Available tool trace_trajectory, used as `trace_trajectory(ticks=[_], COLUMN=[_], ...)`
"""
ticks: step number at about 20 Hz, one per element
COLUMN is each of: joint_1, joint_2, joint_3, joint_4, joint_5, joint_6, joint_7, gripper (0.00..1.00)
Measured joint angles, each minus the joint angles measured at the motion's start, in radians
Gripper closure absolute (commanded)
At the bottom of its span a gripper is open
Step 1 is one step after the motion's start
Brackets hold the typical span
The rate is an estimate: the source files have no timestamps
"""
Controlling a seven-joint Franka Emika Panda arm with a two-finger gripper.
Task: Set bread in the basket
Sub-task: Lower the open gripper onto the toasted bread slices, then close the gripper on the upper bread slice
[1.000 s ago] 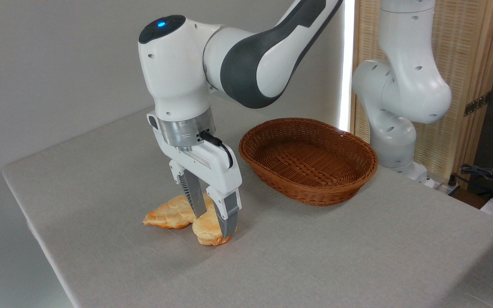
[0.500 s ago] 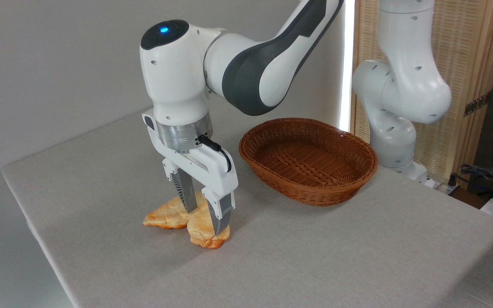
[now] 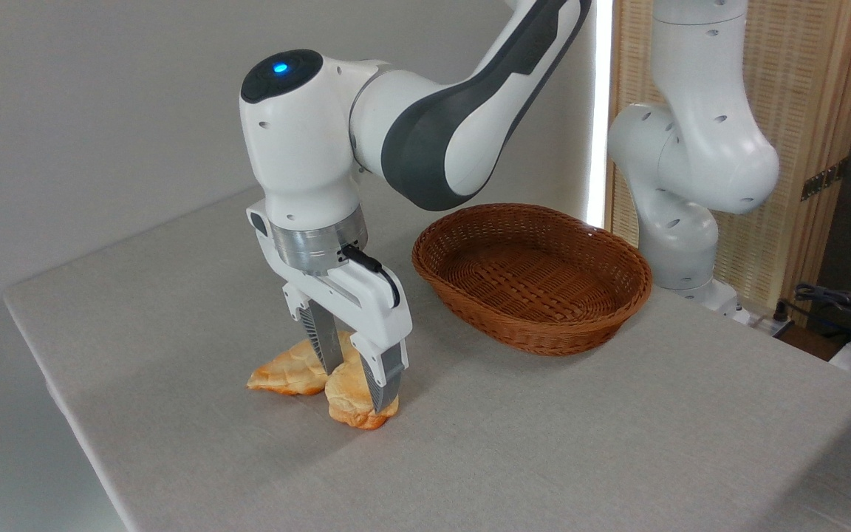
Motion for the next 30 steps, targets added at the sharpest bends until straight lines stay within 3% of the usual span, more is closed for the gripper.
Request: trace_trajectory(ticks=[3,4,22,30], joint_1=[0.0,0.0,0.002,0.003], joint_2=[0.003,0.004,0.001,-0.071], joint_3=[0.001,0.001,0.008,0.023], joint_4=[0.0,0.0,0.006,0.03], joint_5=[0.0,0.0,0.0,-0.001], joint_6=[0.0,0.0,0.0,0.0], joint_7=[0.0,0.001,0.004,0.008], gripper=[0.32,0.36,0.33,0.3])
